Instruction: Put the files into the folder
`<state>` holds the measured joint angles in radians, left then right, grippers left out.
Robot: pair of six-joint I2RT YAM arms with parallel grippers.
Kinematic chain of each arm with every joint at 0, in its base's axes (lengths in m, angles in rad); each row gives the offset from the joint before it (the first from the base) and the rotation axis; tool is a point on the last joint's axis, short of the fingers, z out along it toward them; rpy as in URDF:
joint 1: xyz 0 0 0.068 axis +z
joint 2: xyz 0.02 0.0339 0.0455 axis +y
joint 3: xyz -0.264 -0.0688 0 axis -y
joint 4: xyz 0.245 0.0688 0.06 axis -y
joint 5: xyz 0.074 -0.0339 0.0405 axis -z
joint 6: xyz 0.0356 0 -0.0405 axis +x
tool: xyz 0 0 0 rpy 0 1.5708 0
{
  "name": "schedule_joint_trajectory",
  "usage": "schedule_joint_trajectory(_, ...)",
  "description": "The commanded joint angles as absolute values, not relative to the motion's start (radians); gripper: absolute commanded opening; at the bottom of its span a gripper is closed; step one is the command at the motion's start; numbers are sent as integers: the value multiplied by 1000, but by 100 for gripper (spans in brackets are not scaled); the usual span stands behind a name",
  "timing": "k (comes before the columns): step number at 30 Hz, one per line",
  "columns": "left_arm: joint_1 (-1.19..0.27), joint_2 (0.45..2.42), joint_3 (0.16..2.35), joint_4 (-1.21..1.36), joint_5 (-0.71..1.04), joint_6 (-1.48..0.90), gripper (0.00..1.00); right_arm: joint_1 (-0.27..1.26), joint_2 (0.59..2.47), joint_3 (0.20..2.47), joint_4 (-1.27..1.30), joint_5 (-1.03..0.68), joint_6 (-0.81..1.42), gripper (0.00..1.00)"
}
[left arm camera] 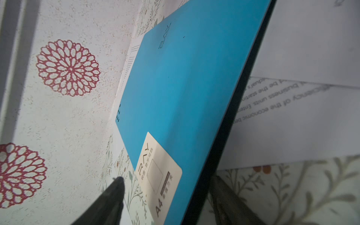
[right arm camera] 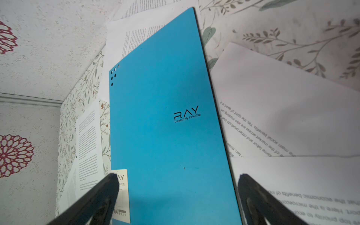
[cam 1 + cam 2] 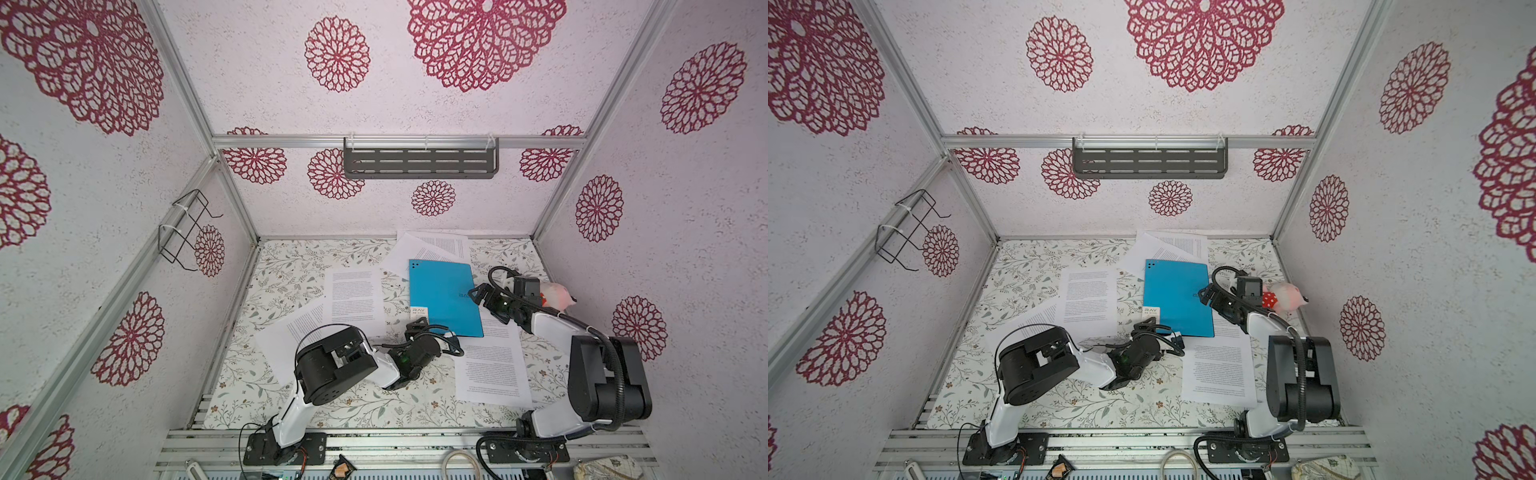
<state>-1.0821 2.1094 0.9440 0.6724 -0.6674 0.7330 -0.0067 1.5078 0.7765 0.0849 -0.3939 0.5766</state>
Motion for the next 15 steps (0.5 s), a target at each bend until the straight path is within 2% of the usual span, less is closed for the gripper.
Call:
schedule_joint_trajectory(1, -1087, 2148, 976, 700, -712, 791, 66, -22, 1467, 766, 94, -425, 588, 99)
schedule_joint_trajectory(6, -1089, 2185, 1015, 690, -745, 842, 59, -26, 1456, 754, 106, -448, 599, 99)
schedule_joint_trajectory(15, -1097, 2213, 1084, 626, -796, 955, 52, -28, 1428, 740, 95, -457, 589, 99)
